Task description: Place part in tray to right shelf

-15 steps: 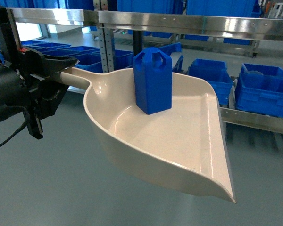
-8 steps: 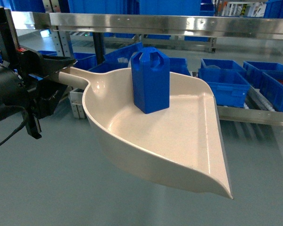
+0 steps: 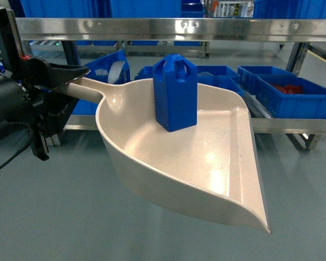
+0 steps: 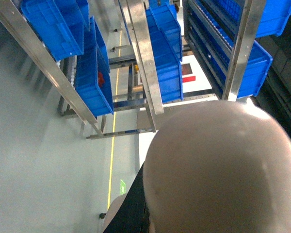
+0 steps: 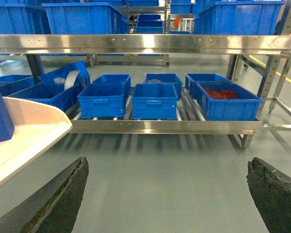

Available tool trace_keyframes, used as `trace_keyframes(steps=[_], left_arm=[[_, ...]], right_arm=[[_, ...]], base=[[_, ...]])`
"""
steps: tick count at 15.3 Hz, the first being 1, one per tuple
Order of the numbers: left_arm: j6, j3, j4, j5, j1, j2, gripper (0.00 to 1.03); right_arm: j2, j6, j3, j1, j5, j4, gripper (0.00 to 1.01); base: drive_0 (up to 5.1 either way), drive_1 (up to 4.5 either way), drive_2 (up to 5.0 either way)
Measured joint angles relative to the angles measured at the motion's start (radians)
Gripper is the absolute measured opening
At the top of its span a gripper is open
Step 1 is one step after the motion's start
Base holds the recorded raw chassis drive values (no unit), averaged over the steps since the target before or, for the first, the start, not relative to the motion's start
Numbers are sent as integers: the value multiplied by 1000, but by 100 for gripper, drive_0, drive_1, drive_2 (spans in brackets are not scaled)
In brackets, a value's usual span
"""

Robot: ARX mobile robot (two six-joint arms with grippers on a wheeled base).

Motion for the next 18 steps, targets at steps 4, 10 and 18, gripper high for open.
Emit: trace_keyframes(steps=[4, 10, 18], left_arm=[[0, 0, 0, -2, 0, 0, 16], [0, 0, 0, -5, 3, 0, 16], [0, 0, 3, 1, 0, 0, 16]], right_arm=[[0, 0, 0, -1, 1, 0, 98], [0, 0, 0, 0, 0, 0, 98], [0, 0, 0, 0, 0, 2, 98]], base=[[-120, -120, -120], [-7, -7, -7], [0, 0, 0]])
